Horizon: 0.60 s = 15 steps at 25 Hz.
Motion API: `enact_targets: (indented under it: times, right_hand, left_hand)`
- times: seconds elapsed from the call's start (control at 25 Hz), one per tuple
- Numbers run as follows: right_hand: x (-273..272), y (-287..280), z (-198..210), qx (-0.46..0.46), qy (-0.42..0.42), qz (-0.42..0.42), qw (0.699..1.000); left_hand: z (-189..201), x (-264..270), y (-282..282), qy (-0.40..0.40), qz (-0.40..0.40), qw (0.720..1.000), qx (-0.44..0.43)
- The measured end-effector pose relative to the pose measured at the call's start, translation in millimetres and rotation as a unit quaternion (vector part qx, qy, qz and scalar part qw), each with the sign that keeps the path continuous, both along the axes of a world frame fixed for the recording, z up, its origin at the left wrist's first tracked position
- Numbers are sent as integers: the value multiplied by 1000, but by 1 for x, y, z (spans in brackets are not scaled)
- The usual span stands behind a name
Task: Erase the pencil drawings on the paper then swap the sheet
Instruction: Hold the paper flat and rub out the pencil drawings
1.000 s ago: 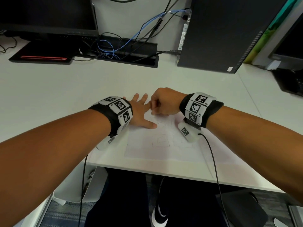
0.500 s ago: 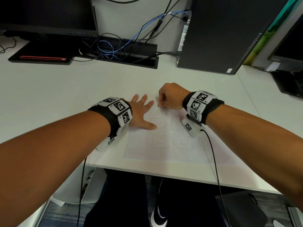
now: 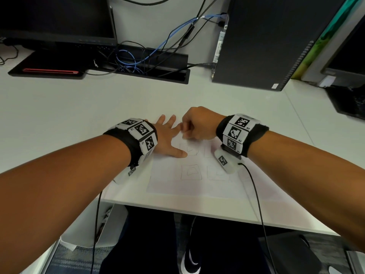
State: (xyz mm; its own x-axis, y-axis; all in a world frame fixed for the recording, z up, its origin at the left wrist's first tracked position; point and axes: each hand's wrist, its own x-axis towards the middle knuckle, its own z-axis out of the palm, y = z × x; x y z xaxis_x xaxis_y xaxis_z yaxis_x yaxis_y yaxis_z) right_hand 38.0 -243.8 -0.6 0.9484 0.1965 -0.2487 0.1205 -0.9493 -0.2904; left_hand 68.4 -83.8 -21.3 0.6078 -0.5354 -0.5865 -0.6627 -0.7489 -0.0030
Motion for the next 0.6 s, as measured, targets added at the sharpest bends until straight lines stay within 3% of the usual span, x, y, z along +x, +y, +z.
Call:
enact_targets:
  times: [0.16,0.32,0.48,0.6]
  right_hand:
    - [9,-12,4,-30,-39,-55,997]
    - [-1,-4,-1,4,-10,-3,1000]
    - [4,-12,1,-15,-41,-42,998]
    - [-2,-1,-2,9,-3,-1,1000]
  left_hand:
    - [0,-1,0,-1,0,1000,-3]
    - [1,1,0,4,1,1000,1]
    - [1,-2,0,-1,2,1000,-1]
    - [2,-2,0,2,3,1000,1]
